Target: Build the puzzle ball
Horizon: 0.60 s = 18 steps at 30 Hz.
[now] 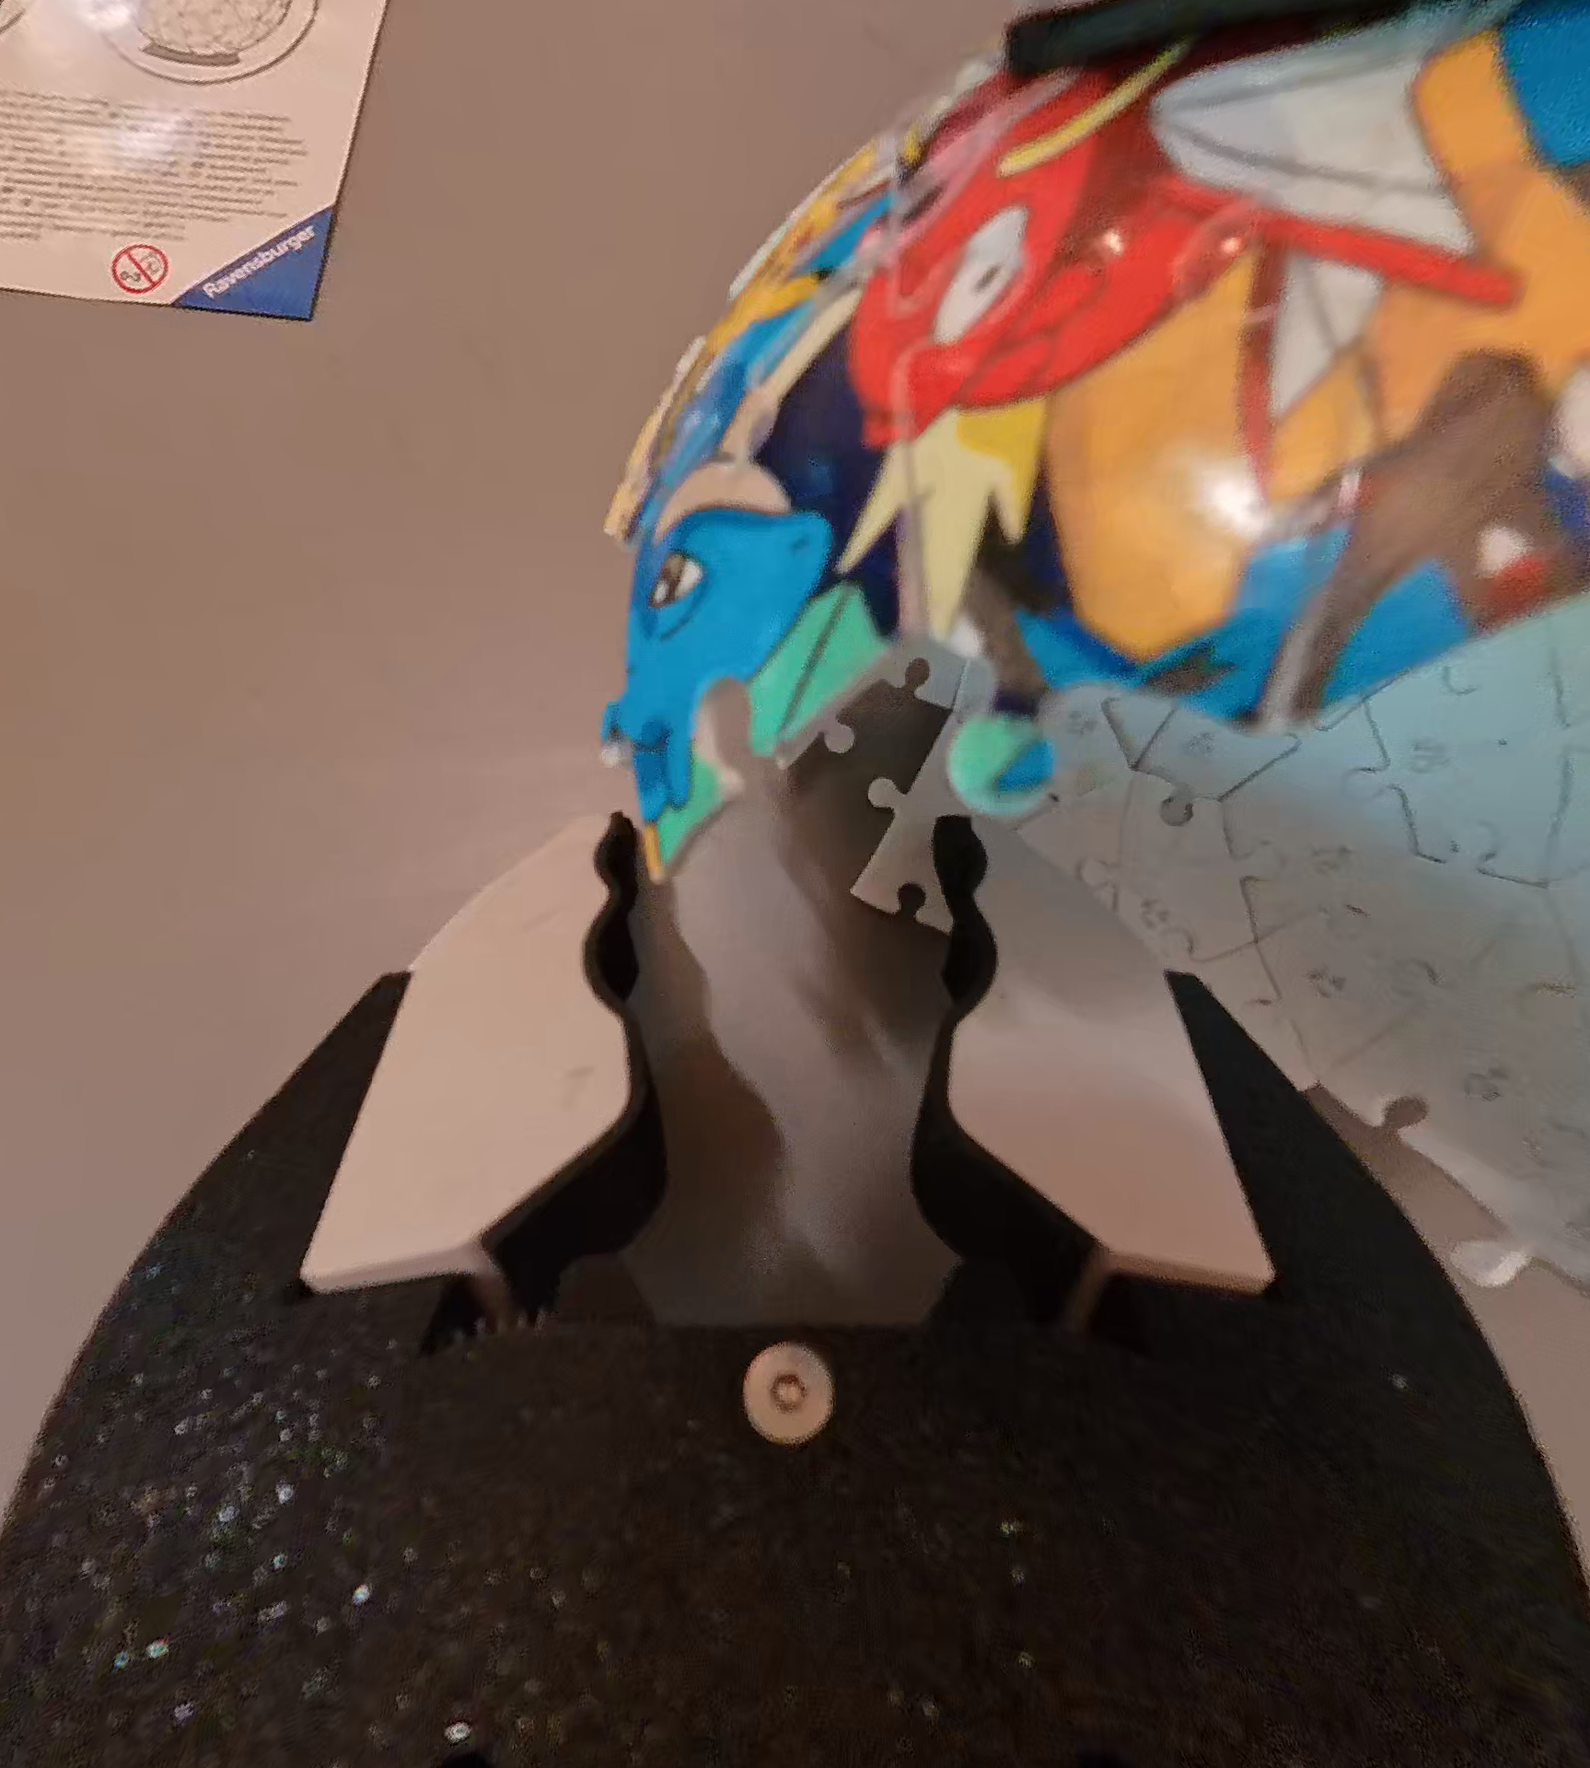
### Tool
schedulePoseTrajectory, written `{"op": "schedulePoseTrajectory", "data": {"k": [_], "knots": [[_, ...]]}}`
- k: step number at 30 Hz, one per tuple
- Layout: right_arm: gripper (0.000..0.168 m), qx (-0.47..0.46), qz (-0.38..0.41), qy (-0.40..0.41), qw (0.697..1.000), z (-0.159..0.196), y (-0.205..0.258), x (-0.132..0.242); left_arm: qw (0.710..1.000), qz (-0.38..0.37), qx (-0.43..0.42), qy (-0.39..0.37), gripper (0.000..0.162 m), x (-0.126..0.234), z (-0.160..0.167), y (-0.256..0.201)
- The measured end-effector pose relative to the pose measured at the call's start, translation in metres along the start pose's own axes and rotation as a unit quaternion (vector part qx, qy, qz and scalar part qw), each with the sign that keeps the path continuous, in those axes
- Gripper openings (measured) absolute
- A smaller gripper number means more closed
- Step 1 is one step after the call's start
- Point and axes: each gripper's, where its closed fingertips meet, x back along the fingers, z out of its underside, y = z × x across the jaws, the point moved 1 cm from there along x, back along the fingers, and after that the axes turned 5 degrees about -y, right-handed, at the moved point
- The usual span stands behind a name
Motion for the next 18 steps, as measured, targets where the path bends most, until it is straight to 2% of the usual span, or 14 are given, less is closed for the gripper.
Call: {"op": "schedulePoseTrajectory", "data": {"k": [5,9,14,17,18], "knots": [[0.129,-0.005,-0.001,0.001,1.000,0.001,0.001,0.001,1.000,0.010,0.001,0.000,0.065,0.002,0.001,-0.004],[0.129,-0.007,0.003,0.008,1.000,0.006,-0.003,0.001,1.000,0.028,-0.013,0.002,0.077,0.002,0.002,-0.010],[0.129,-0.005,0.008,0.012,1.000,0.005,-0.001,0.002,0.992,0.073,0.053,-0.089,0.042,0.021,-0.018,-0.005],[0.129,-0.002,0.010,0.015,1.000,0.004,-0.003,0.001,0.982,0.146,-0.010,-0.122,0.005,0.039,-0.018,-0.019],[0.129,-0.001,0.009,0.014,1.000,0.003,-0.003,0.001,0.976,0.164,-0.054,-0.133,0.000,0.045,-0.016,-0.026]]}}
